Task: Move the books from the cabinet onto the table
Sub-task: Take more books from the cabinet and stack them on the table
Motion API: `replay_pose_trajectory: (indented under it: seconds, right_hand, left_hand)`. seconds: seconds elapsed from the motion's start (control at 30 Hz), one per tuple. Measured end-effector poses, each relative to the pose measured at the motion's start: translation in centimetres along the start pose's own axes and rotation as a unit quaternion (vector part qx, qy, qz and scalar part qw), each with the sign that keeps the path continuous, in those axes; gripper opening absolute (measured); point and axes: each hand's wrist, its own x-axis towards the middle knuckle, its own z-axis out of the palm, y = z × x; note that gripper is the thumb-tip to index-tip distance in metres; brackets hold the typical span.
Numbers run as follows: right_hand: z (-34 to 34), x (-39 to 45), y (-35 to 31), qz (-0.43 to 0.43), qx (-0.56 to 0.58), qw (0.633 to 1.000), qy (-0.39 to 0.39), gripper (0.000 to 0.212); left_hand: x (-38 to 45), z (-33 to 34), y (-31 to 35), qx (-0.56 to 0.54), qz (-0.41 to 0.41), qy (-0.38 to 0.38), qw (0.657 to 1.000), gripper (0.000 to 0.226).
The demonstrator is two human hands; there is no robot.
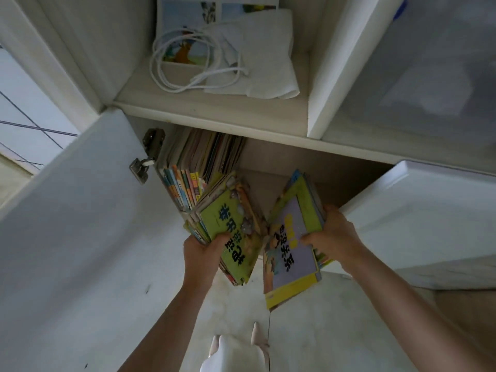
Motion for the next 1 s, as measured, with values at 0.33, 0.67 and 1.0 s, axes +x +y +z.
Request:
replay_pose_trajectory:
  seconds: [0.33, 0.67, 1.0]
  right_hand:
    - [-4.2, -12.7, 1.6, 0.061, 0.267, 0.962, -0.004, 0.053]
    - [-5.1, -18.8, 2.8, 0.007, 0.282, 0.959, -0.011, 0.060]
    - [-8.7, -21.2, 2.9, -0.087, 0.199, 0.973, -0.078, 0.062]
  left_hand:
    - [-9.4, -4.1, 6.2, -0.258, -0.098, 0.046, 0.960, 0.028]
    - [-14.7, -8.8, 7.9, -0.339, -0.157, -0.010, 0.928, 0.040]
    - [-23.7, -11.5, 7.8, -0.353, -0.174, 0.092, 0.915, 0.024]
